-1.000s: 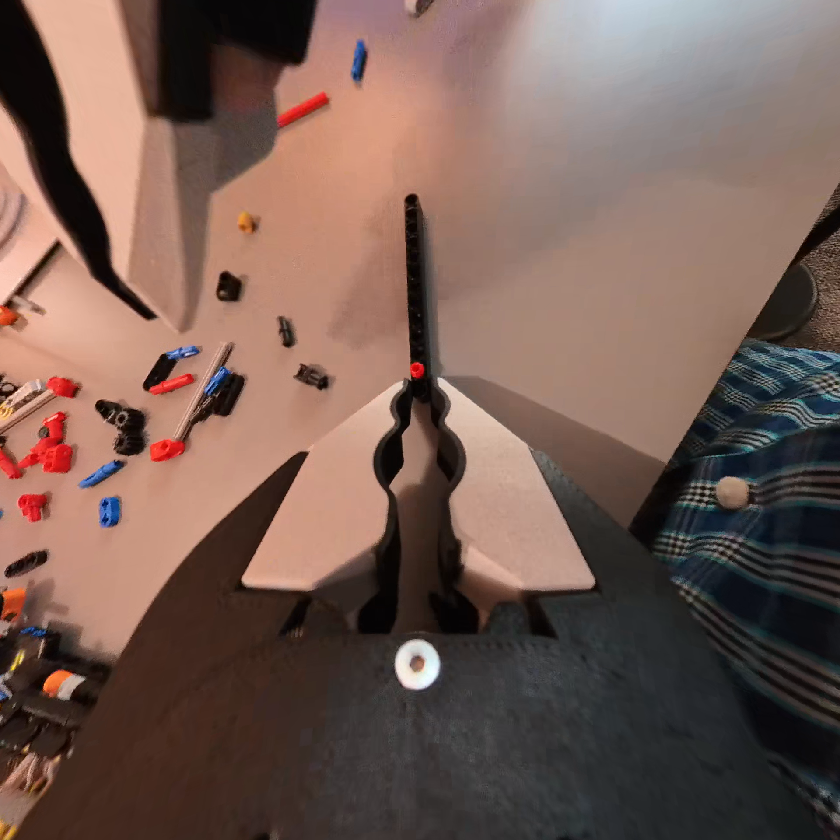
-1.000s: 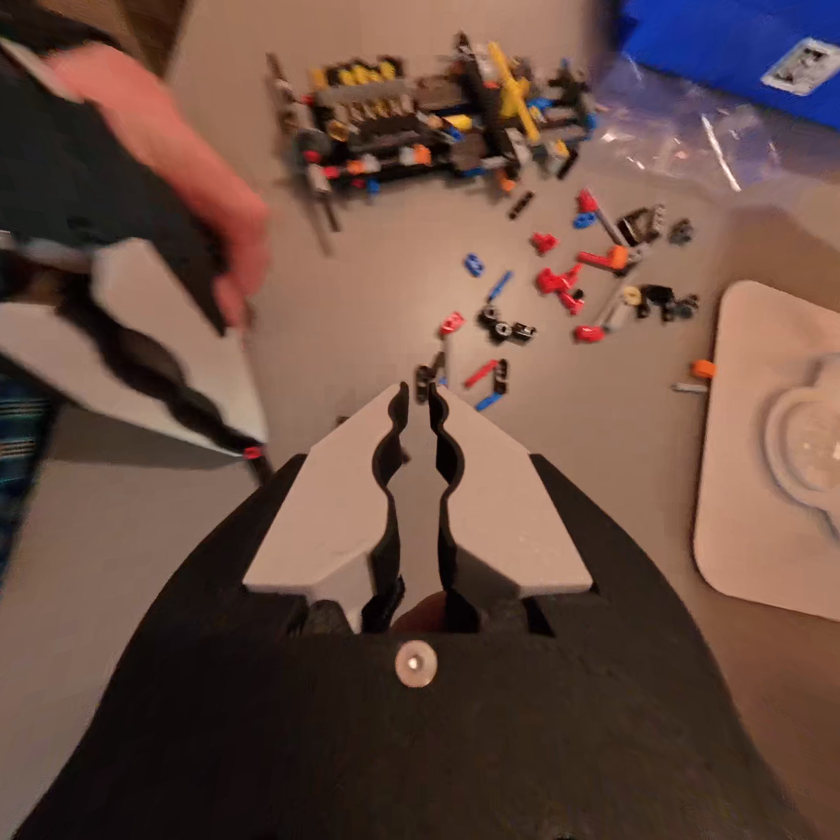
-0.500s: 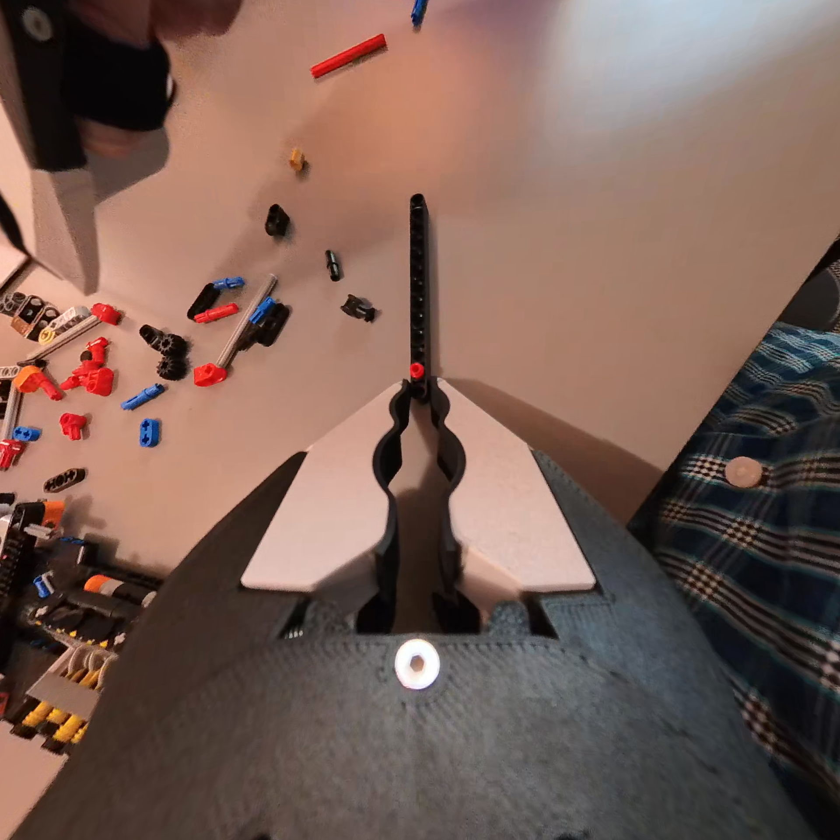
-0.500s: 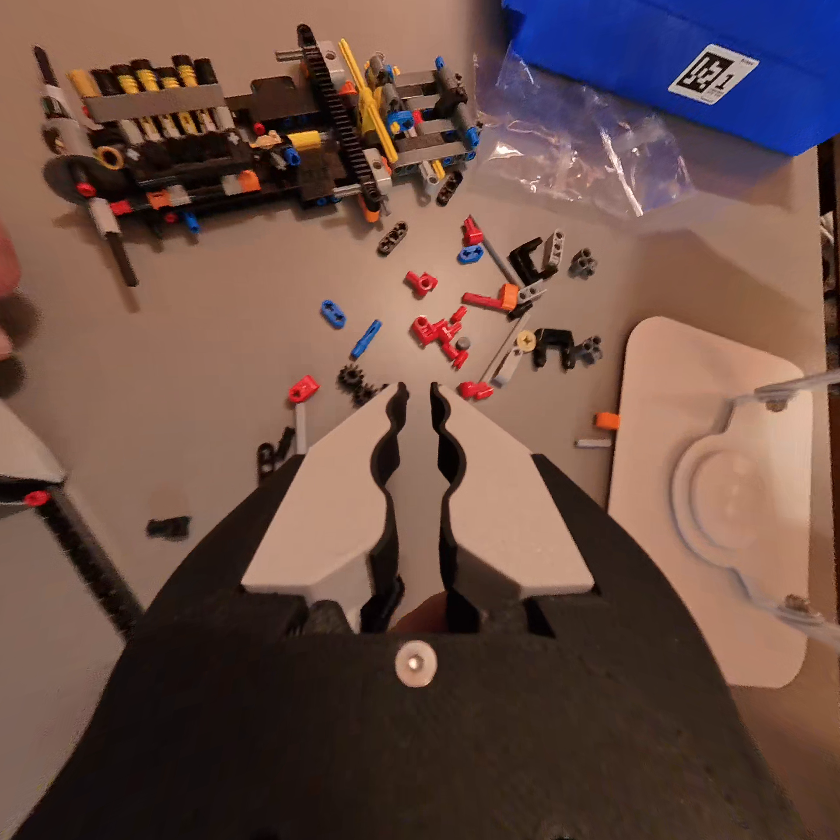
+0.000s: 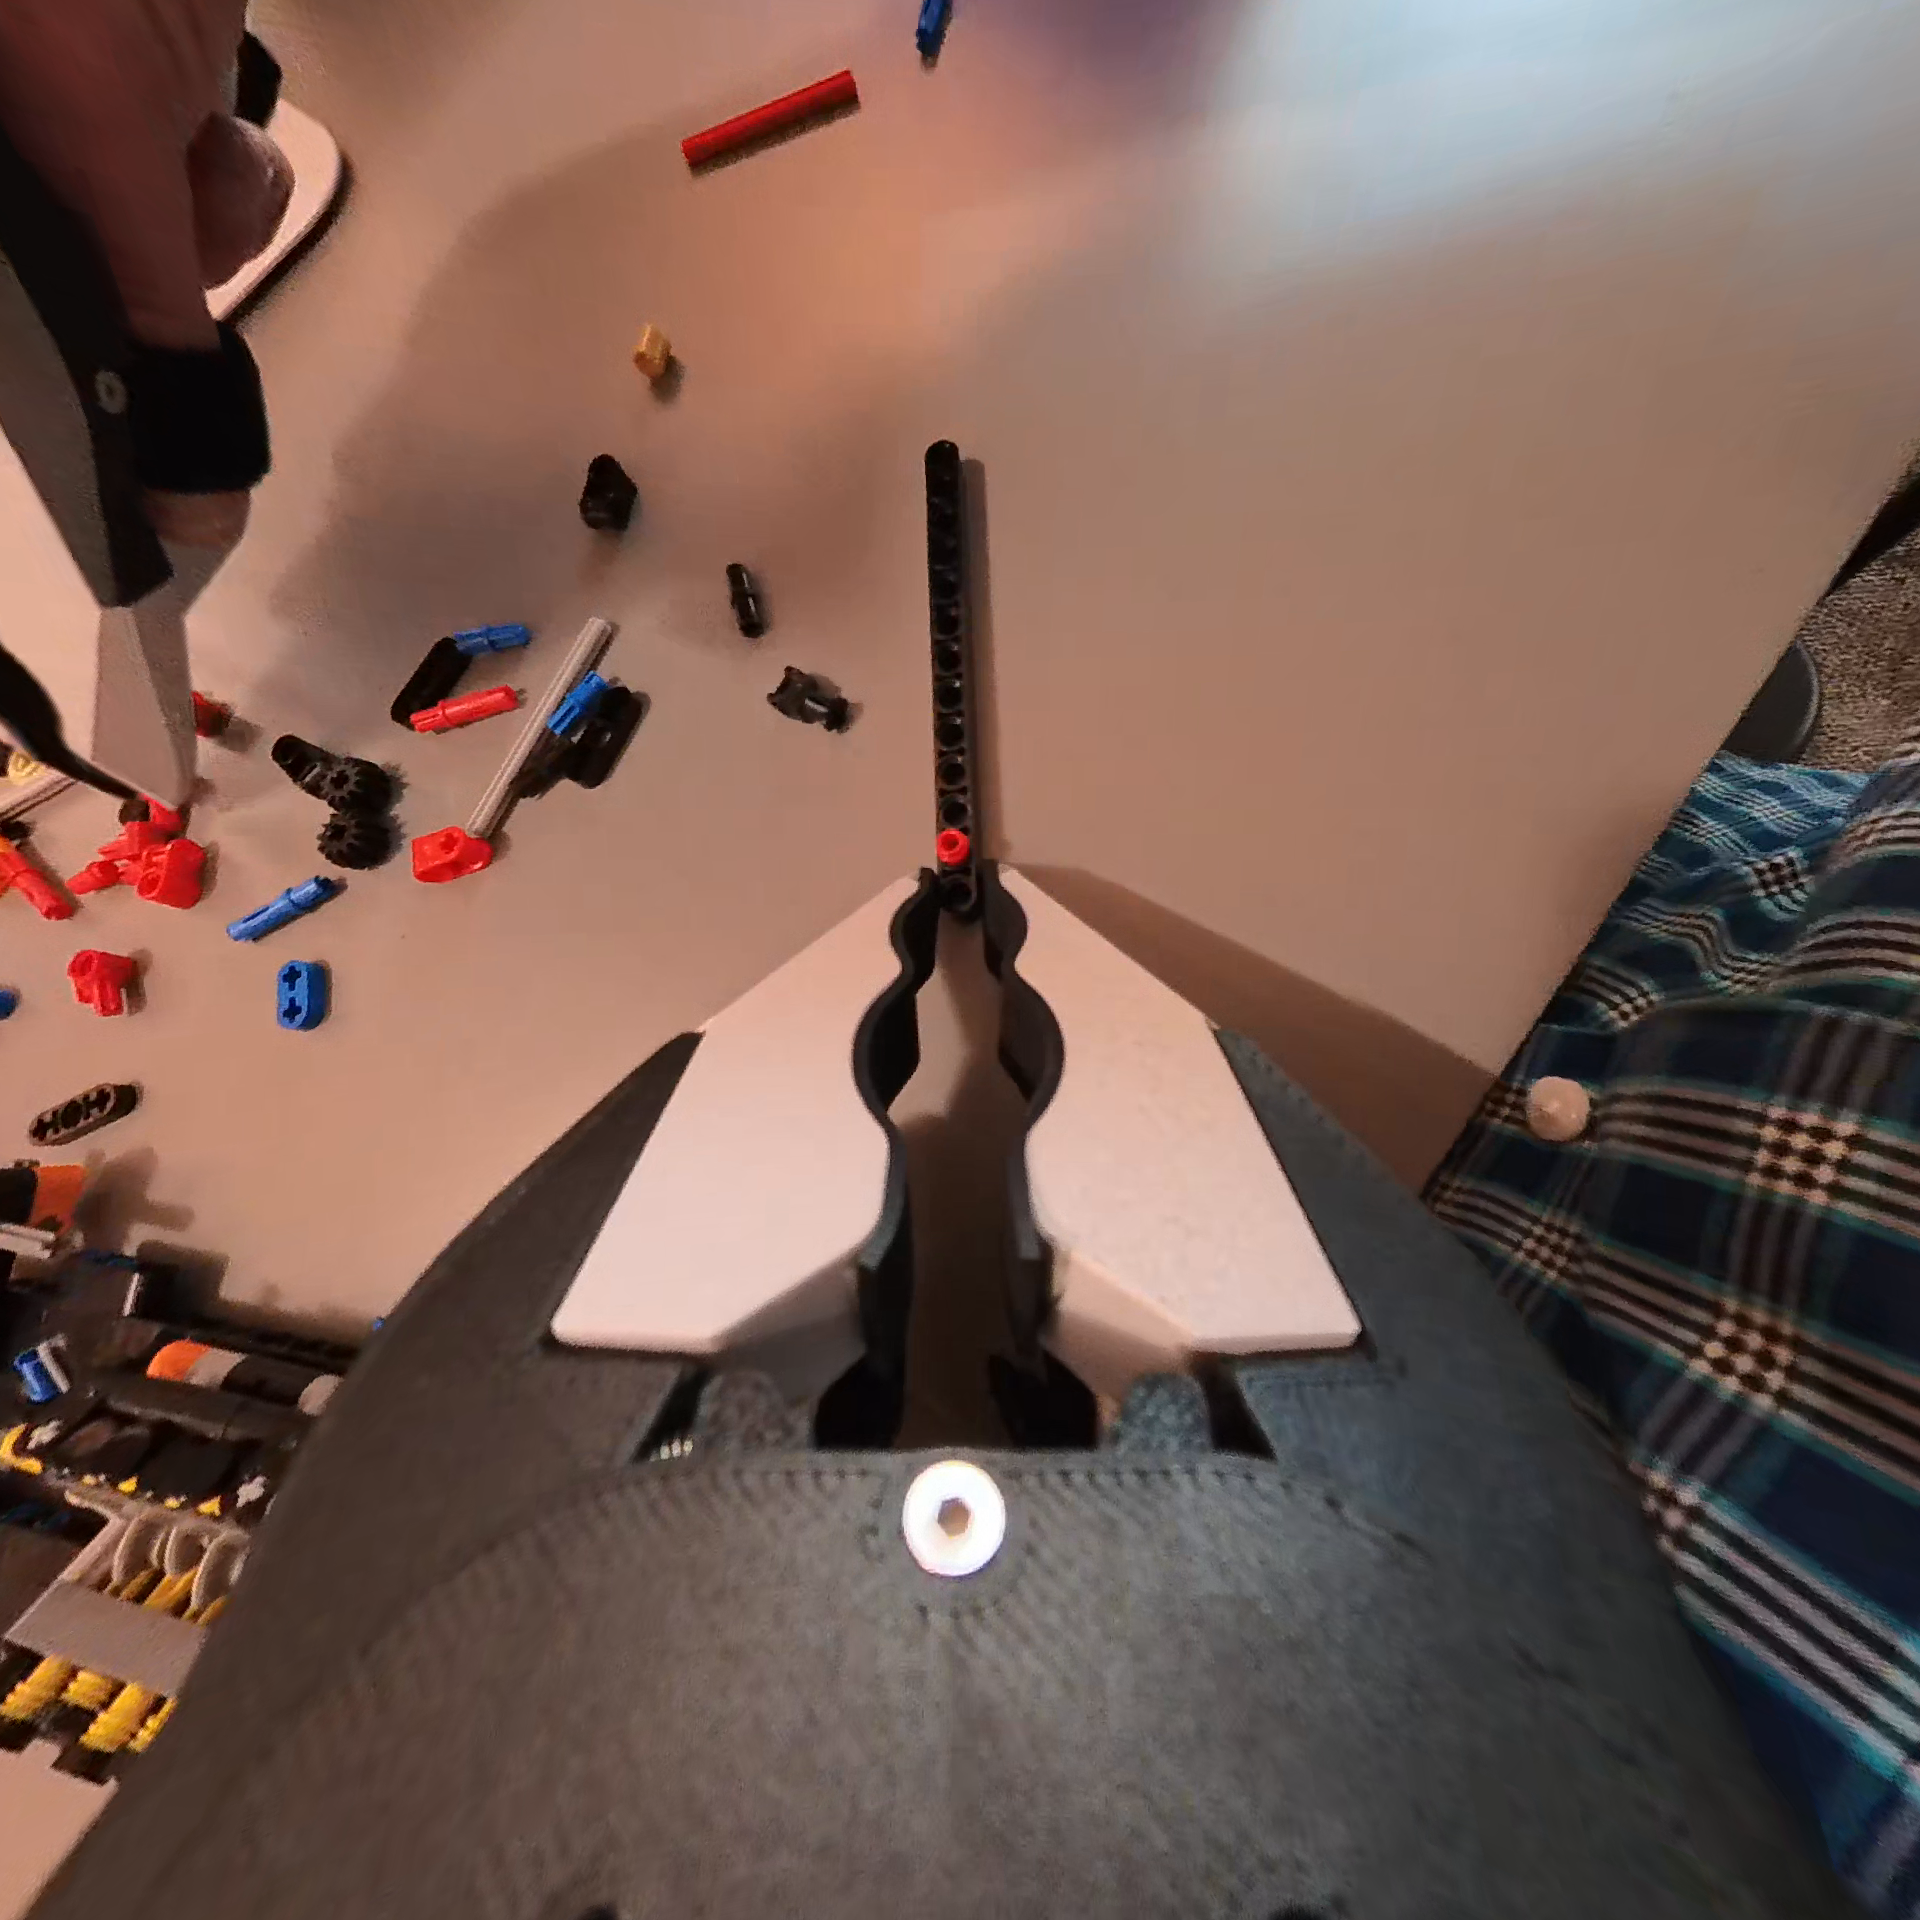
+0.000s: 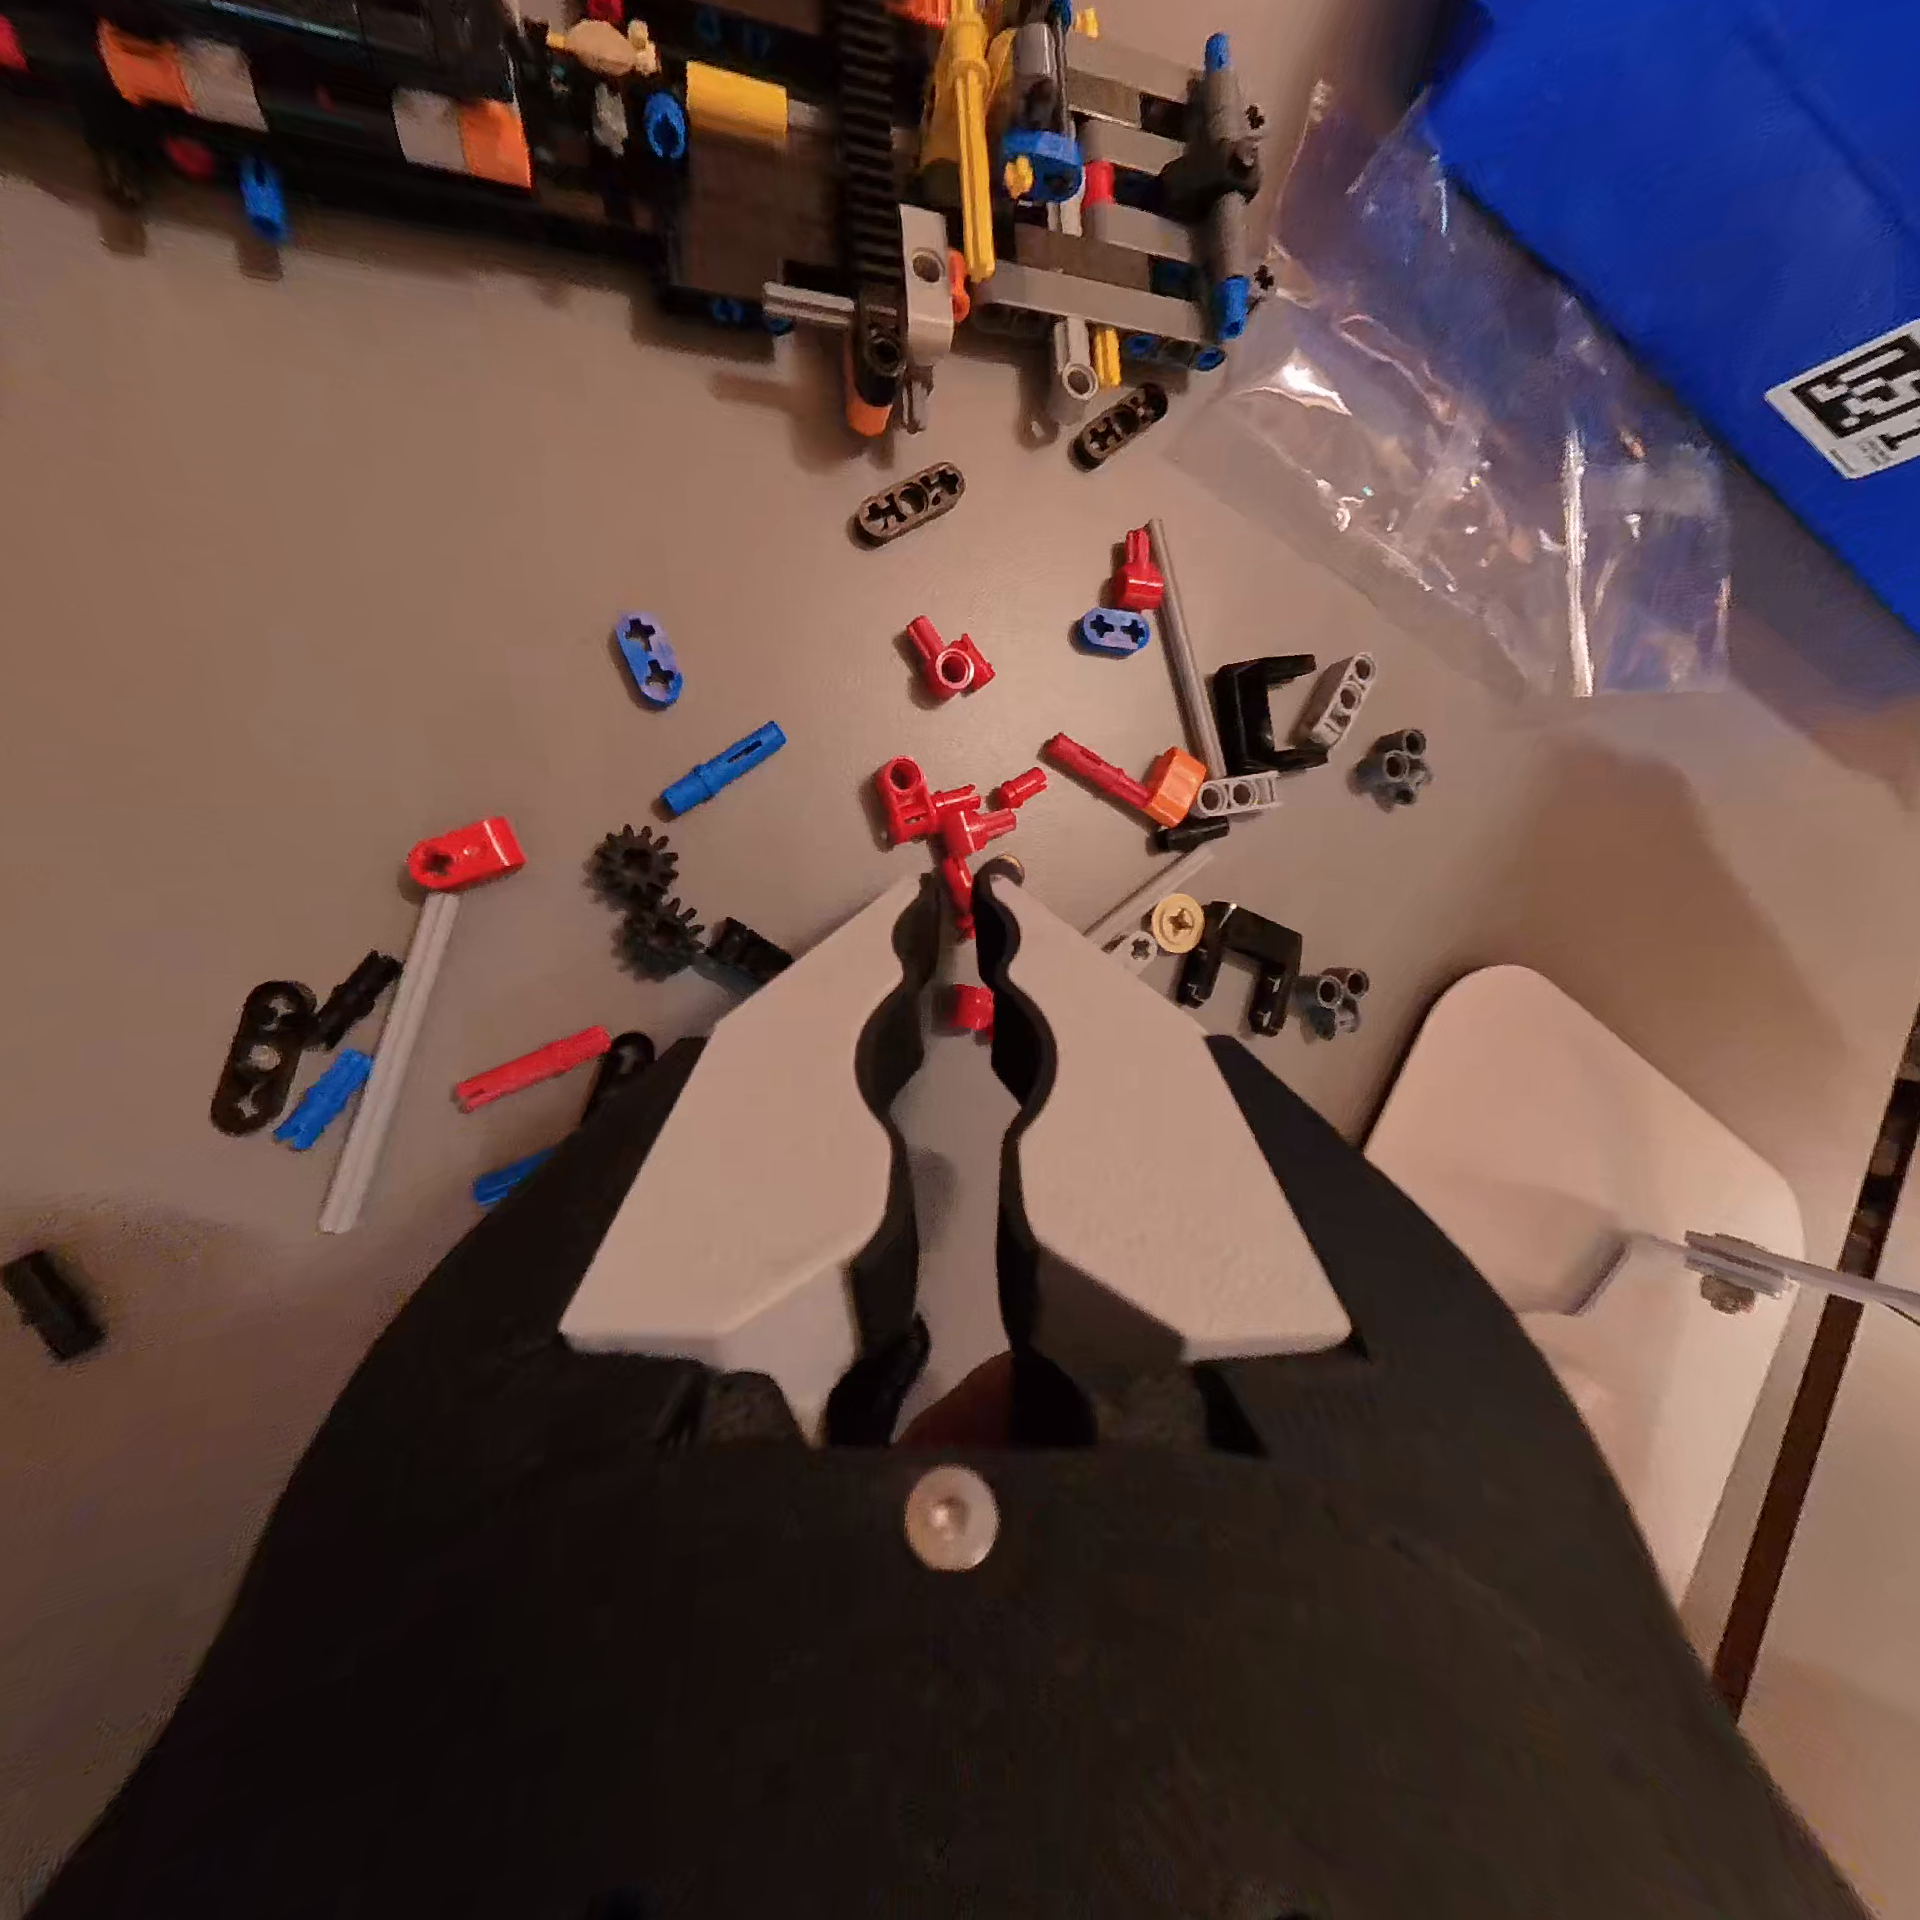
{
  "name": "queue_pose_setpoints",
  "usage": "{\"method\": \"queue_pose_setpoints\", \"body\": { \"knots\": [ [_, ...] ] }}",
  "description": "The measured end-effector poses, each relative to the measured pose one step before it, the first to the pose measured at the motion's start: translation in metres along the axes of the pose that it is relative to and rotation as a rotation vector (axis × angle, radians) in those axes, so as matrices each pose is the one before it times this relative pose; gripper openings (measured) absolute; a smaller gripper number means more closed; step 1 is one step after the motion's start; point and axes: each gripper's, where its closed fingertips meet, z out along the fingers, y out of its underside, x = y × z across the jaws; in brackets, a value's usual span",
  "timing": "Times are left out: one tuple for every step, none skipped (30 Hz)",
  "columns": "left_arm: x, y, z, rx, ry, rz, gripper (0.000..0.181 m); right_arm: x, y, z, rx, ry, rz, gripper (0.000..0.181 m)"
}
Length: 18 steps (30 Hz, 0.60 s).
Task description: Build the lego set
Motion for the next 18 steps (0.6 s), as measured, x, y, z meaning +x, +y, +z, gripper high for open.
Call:
{"method": "queue_pose_setpoints", "body": {
  "knots": [
    [0.00001,-0.00002,-0.00003,0.0001,0.002,-0.0014,0.007,0.00099,0.00121,0.00115,-0.0019,-0.0026,-0.0056,0.004],
    [-0.00001,-0.00007,0.0,0.0,0.0014,-0.0012,0.007,-0.00046,0.00186,0.00124,-0.006,-0.0118,-0.0007,0.005],
    [-0.00007,0.0,0.00007,0.0,0.0012,-0.0006,0.006,0.00027,0.00023,0.00068,0.0046,-0.0069,0.0022,0.005],
    [0.00001,-0.00003,-0.00006,0.0001,0.0015,-0.0006,0.006,0.00048,0.00001,0.00025,0.0044,-0.0051,0.005,0.005],
    [0.00004,0.00005,0.00004,0.0,0.002,-0.0016,0.006,0.00035,-0.0001,0.00007,0.0026,-0.0047,0.0023,0.005],
    [-0.00001,-0.00013,0.00007,0.0001,0.0019,-0.001,0.006,0.00013,-0.00029,0.0002,0.0027,-0.0022,-0.0033,0.005],
    [-0.00002,-0.00013,0.00015,0.0003,0.0014,0.0014,0.006,0.00113,-0.00043,0.00059,0.0025,0.0046,-0.0021,0.006],
    [0.00001,-0.0002,0.00019,0.0003,0.0012,0.0017,0.006,0.00036,-0.00007,0.00048,0.0016,-0.0034,0.0064,0.004],
    [-0.00009,-0.00023,0.00025,0.0003,0.0008,0.0015,0.006,-0.00056,0.00004,0.00016,0.0008,-0.0113,0.0088,0.003],
    [-0.00009,-0.00015,0.00027,0.0001,-0.0001,0.0019,0.006,0.00001,0.00022,-0.00003,-0.0013,-0.0087,0.0072,0.003],
    [-0.00002,-0.00017,0.00011,0.0001,-0.001,0.0017,0.006,-0.00002,0.00018,0.00007,-0.0013,-0.0072,0.0095,0.003],
    [-0.00005,-0.00006,0.00004,0.0001,-0.0005,0.0008,0.006,-0.00016,-0.00001,-0.00004,-0.0001,-0.005,0.007,0.002],
    [0.00005,0.00005,-0.00007,0.0,-0.0001,0.0,0.006,-0.00055,-0.00029,-0.00003,0.0033,-0.0044,0.0037,0.002],
    [-0.00006,0.0,0.0,0.0,-0.0003,0.0002,0.006,-0.00116,-0.0006,0.0,0.0064,-0.0067,0.0093,0.002],
    [-0.00007,0.00005,-0.00007,0.0,-0.0006,0.0007,0.006,-0.00106,-0.00046,-0.00018,0.0072,-0.0058,0.013,0.002],
    [0.00005,-0.00005,0.00003,0.0,-0.0001,0.0003,0.006,-0.00075,0.00034,-0.00049,0.0041,0.0004,0.0095,0.002],
    [-0.00008,0.00006,0.0,-0.0001,0.0006,-0.0007,0.006,-0.00074,0.00084,-0.00122,0.0023,0.0044,0.0074,0.002],
    [0.00001,0.00001,0.00003,0.0,0.0006,-0.0009,0.006,0.00017,0.0002,-0.00234,0.006,0.0131,0.0069,0.002]
  ]
}}
